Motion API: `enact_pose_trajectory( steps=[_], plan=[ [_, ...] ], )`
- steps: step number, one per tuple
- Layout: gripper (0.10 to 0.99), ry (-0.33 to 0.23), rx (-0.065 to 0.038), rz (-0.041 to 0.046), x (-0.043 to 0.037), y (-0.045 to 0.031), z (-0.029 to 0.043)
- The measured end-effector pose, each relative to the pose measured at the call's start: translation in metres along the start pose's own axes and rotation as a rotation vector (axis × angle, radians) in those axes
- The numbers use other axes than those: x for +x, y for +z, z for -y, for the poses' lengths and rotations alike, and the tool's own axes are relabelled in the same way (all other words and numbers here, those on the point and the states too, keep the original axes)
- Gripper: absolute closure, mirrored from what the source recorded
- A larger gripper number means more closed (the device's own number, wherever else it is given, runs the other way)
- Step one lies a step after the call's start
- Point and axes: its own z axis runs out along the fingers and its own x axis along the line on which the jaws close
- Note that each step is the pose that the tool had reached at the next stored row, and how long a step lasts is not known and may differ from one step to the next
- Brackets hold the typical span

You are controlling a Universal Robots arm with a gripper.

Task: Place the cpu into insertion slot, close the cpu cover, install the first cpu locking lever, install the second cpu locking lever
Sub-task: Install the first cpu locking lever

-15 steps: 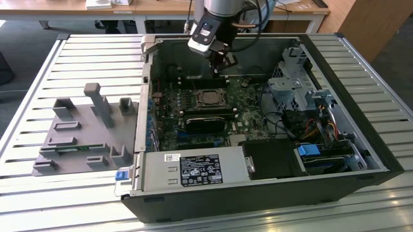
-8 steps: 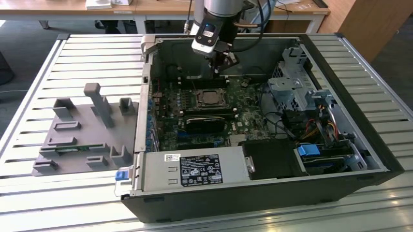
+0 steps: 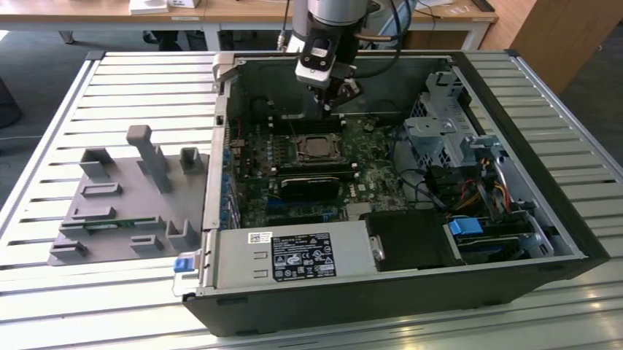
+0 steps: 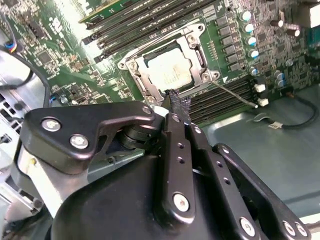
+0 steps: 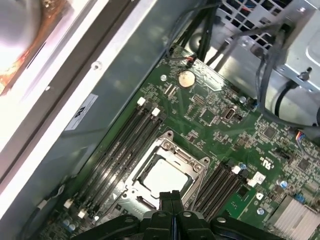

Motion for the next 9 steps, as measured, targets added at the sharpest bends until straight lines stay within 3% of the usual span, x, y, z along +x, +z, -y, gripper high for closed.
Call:
enact_pose_trajectory(
  steps=[9],
  plan=[
    [0.98, -0.075, 0.001, -0.0003, 0.0, 0.0, 0.0]
  ],
)
